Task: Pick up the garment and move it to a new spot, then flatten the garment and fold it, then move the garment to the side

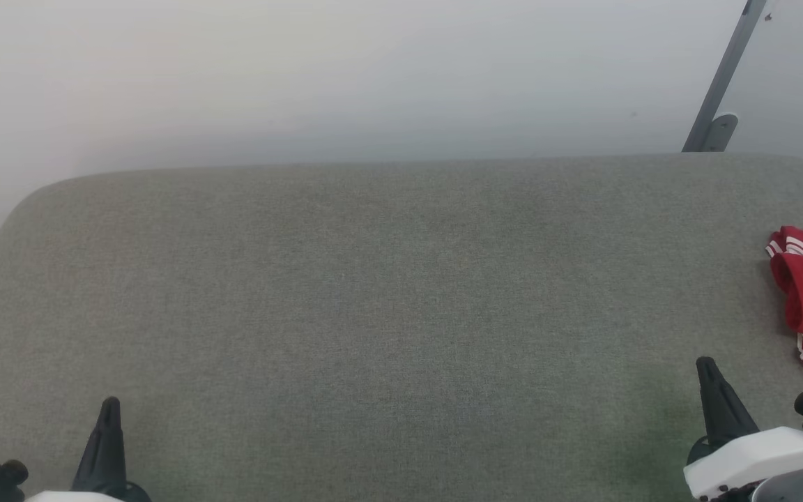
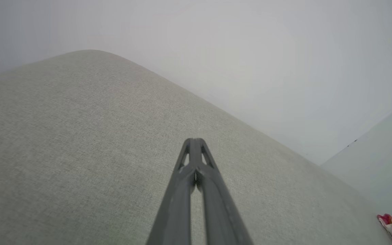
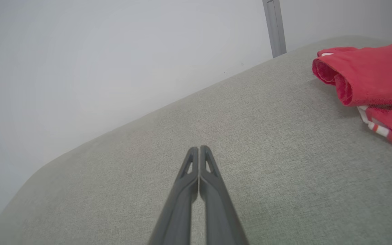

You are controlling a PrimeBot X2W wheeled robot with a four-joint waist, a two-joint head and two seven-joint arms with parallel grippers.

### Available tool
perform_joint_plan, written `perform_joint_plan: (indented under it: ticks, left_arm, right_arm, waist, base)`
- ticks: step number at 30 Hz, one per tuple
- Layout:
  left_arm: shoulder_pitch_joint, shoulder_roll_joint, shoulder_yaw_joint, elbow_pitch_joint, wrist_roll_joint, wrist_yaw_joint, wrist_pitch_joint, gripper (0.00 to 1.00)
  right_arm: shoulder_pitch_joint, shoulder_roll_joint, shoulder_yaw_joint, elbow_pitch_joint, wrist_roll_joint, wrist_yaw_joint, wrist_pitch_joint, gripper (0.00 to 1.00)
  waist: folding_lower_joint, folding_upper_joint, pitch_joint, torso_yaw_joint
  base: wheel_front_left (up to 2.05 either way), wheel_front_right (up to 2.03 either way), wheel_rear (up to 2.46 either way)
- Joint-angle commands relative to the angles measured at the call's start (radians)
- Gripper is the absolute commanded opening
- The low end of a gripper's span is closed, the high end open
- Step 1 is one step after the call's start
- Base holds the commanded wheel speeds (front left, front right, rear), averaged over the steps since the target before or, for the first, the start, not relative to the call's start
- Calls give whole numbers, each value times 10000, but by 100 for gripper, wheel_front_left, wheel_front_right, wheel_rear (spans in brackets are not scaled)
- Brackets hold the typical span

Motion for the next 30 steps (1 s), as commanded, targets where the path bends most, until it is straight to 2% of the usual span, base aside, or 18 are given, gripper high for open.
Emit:
perform_joint_plan:
  ticks: [1, 30]
  left_arm:
    - [-338, 70, 7, -110, -425, -5, 114, 0]
    - [-1077, -474, -189, 110, -3734, -12, 1149, 0]
  right_arm:
    - [-309, -9, -27, -133, 426, -3, 98, 0]
    - [-673, 279, -104, -84, 4257, -6, 840, 0]
  waist:
    - [0, 0, 2, -2]
    - [0, 0, 42, -42]
  base:
    - [0, 0, 0]
    - [0, 0, 0]
